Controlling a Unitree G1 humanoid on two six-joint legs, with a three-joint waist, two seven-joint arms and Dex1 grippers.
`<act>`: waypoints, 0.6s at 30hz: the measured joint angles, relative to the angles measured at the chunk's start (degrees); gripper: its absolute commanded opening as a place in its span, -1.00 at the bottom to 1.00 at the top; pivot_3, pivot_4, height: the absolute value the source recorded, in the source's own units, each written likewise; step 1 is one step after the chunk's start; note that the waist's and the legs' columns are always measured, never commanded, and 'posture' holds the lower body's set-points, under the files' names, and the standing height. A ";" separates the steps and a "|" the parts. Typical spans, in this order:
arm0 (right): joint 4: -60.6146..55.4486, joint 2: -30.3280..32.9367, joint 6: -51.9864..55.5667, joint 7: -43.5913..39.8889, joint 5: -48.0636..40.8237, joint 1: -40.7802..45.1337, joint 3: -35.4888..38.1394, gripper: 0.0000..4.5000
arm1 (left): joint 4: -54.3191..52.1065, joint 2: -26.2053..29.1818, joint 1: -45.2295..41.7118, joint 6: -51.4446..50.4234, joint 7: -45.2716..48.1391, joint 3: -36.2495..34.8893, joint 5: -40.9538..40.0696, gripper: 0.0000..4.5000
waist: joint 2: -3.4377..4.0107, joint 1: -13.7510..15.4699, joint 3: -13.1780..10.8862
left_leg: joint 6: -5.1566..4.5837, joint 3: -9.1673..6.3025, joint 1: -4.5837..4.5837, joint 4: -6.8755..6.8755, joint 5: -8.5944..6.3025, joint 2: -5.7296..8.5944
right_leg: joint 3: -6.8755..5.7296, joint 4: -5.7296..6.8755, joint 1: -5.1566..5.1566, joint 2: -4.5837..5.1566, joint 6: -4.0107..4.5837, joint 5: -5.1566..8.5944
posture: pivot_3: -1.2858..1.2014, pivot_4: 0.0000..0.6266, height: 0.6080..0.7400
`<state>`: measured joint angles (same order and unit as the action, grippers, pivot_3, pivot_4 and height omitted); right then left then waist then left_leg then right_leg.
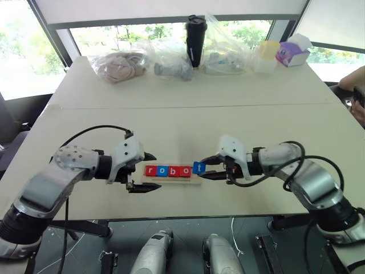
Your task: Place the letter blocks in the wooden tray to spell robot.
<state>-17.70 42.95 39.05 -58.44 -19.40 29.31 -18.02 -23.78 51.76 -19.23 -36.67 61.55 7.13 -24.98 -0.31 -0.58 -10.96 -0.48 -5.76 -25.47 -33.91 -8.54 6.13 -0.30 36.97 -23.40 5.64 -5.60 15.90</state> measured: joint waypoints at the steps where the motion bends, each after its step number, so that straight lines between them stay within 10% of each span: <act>1: 1.65 -0.09 -0.75 -0.70 0.72 0.50 -0.73 -0.49 | -0.16 -0.03 0.51 -0.02 -0.26 -0.01 -0.01 1.00 | 0.00 -0.01 0.00 | 0.00 0.00 -0.02 0.00 0.00 0.00 | 0.01 0.01 0.00 0.00 -0.01 0.00 | 0.03 -0.52 1.00; 18: 18.11 -5.39 -9.78 -8.43 9.20 6.92 -6.23 -0.49 | -3.36 -1.42 3.02 -1.80 -4.83 -1.18 -0.75 1.00 | 0.00 -0.01 0.00 | 0.01 0.00 0.02 -0.01 0.01 -0.02 | 0.01 0.16 0.01 -0.07 -0.13 -0.08 | 0.03 -0.52 1.00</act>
<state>0.41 37.56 29.27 -66.87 -10.21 36.23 -24.25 -27.14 50.34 -16.21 -38.47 56.72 5.95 -25.73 -0.31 -0.59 -10.96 -0.47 -5.76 -25.45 -33.92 -8.53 6.11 -0.30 37.13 -23.39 5.56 -5.73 15.82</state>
